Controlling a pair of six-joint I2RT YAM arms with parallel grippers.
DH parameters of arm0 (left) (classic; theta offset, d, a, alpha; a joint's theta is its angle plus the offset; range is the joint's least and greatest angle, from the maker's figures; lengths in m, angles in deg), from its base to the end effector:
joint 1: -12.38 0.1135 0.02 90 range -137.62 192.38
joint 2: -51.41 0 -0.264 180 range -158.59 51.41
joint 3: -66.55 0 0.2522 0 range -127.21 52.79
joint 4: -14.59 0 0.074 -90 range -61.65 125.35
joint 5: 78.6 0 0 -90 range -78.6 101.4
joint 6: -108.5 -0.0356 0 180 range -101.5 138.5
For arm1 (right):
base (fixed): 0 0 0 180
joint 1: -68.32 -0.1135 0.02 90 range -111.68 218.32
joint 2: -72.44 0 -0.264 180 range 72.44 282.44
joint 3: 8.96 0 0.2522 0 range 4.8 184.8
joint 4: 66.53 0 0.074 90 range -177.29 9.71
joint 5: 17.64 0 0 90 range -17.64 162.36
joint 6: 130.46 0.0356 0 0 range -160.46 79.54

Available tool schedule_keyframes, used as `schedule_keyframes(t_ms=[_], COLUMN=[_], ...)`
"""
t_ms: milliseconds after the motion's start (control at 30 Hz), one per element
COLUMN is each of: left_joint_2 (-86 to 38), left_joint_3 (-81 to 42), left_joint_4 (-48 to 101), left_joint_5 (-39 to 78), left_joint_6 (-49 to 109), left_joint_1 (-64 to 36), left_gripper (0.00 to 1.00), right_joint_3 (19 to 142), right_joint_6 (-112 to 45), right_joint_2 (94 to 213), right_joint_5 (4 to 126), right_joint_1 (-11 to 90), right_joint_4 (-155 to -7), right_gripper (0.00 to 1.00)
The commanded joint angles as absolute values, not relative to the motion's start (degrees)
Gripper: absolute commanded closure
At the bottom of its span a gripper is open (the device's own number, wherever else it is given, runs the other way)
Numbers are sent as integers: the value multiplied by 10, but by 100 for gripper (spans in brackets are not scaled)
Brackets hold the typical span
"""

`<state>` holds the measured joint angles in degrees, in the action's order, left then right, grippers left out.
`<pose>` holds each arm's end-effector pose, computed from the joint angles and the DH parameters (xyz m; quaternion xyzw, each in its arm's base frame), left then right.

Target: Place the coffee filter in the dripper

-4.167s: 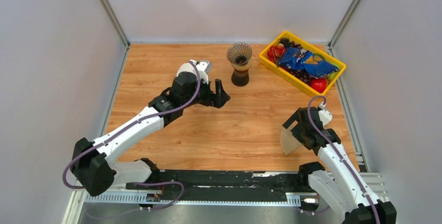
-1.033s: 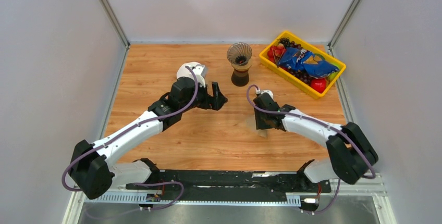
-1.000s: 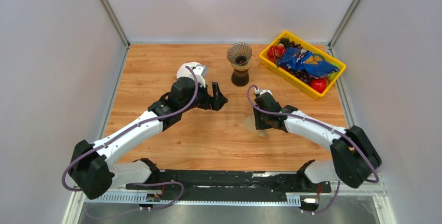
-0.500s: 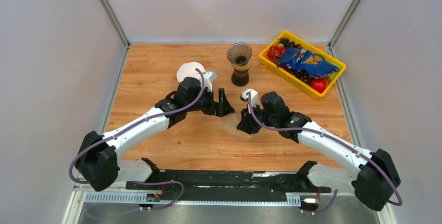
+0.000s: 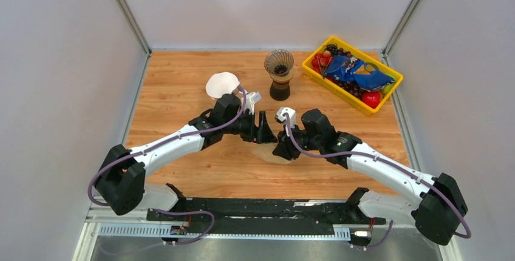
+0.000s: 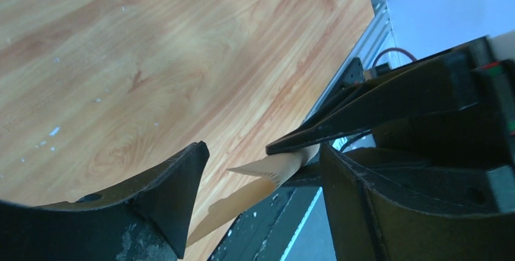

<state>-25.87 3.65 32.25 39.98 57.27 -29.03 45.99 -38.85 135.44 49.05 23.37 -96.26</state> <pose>0.2103 -0.2082 0.2525 0.1391 0.8447 -0.4676 0.2201 0.1558 0.1754 0.2480 -0.4074 0.7845 0.3370 0.3242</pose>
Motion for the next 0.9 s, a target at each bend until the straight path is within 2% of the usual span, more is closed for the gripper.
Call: schedule_keyframes(t_ms=[0,300,367,500,700,867], left_joint_2=[-255,-257,-262,-268,-268,-263], left_joint_3=[59,79,80,81,80,79], left_joint_4=[303,263,254,237,234,232], left_joint_5=[429,459,468,479,467,442], left_joint_6=[594,616,622,633,643,657], left_joint_1=[-296,-299,-299,-299,-299,-298], left_gripper=[26,48,58,69,85,97], right_joint_3=[479,483,484,483,476,467], right_joint_6=[-401,-416,-418,-418,-408,-374], right_joint_2=[1338,1338,1337,1333,1314,1290], right_joint_5=[478,482,486,499,558,631], right_joint_1=[230,218,218,216,216,217], right_joint_4=[-939,-938,-939,-942,-948,-948], right_gripper=[72,72,72,71,60,34])
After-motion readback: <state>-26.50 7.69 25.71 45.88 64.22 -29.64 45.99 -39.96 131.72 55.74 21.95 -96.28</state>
